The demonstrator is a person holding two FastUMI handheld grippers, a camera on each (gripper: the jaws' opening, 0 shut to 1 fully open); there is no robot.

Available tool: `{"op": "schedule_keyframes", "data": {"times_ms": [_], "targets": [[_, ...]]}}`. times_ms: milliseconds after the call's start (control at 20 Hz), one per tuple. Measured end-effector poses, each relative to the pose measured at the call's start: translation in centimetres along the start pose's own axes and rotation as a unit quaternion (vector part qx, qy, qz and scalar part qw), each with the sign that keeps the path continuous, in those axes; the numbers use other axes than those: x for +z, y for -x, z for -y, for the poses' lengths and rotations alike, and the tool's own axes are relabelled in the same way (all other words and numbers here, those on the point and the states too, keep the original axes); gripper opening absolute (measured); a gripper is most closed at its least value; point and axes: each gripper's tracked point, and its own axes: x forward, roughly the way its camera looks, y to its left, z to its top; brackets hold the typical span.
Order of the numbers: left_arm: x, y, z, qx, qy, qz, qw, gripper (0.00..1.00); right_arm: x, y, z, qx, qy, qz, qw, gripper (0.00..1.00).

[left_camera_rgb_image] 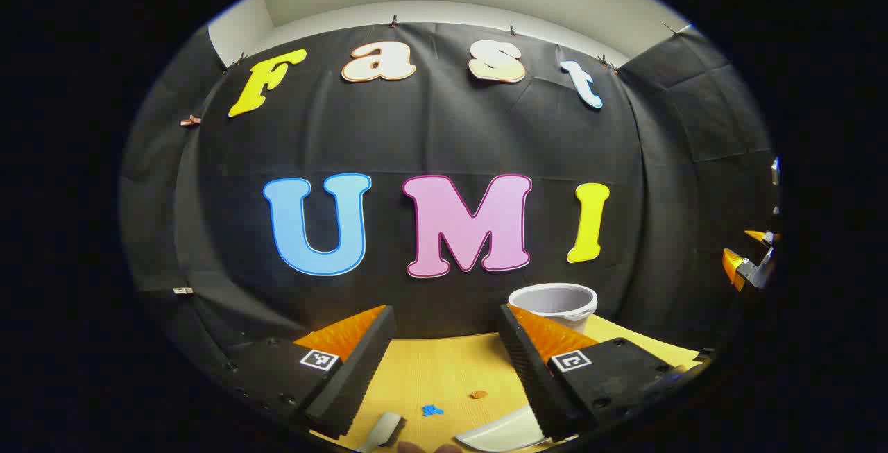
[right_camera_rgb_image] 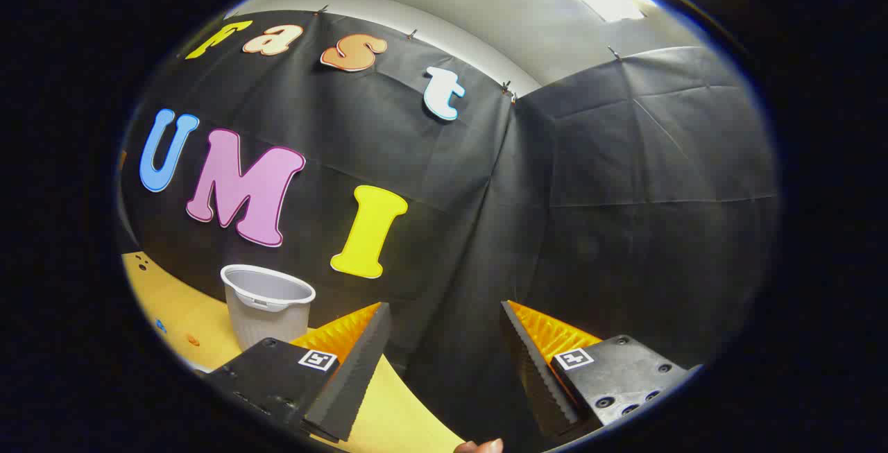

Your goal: Pick up the small broom and dustpan from the desktop, sweep the trash into the dustpan with the broom, and then empty the trash into the garbage bin.

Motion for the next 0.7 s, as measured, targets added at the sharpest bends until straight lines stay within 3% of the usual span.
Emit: {"op": "schedule_keyframes", "data": {"times_ms": [700], "targets": [[-0.2,0.7,0.3,0.001,0.013,-0.005,1.0,0.94,3.0,1.9,-1.5,0.03,0.021,0.015,0.999,0.97]]}}
